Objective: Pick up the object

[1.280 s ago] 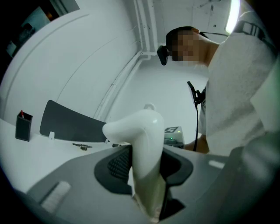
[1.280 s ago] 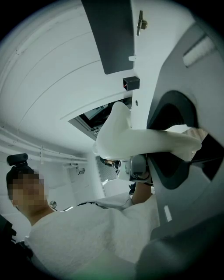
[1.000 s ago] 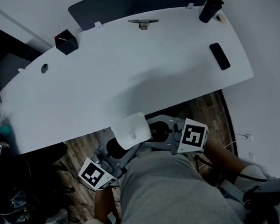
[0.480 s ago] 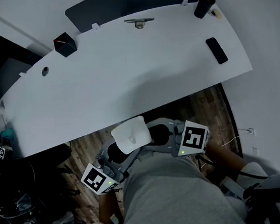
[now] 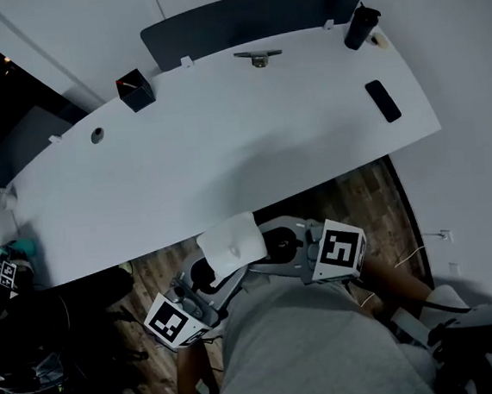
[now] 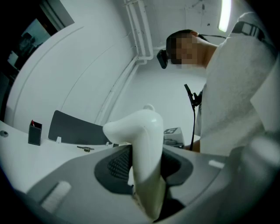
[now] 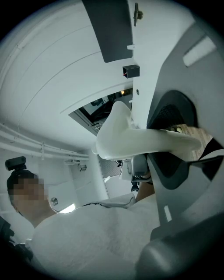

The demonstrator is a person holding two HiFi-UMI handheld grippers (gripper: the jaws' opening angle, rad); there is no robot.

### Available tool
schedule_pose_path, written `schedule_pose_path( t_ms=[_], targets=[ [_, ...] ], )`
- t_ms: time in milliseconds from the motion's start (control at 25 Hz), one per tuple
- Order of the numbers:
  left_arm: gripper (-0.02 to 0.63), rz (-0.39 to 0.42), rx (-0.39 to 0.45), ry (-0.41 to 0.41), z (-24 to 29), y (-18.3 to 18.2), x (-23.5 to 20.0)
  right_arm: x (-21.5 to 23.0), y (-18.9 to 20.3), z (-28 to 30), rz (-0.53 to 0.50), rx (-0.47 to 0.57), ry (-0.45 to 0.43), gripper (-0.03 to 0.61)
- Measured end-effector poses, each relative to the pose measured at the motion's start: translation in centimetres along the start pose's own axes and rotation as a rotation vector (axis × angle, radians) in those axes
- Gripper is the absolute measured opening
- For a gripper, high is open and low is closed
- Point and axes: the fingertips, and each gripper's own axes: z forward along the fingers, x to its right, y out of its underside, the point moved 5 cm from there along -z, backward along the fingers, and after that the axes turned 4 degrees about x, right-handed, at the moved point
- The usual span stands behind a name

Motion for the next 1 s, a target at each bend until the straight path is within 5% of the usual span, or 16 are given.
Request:
schedule_pose_path(
  t_ms=[1000],
  targets=[
    [0.147, -0.017, -0.009, 0.057, -2.1, 0.1, -0.6, -1.0, -0.1, 2.2, -0.045, -0.055, 0.040, 0.152]
  ],
)
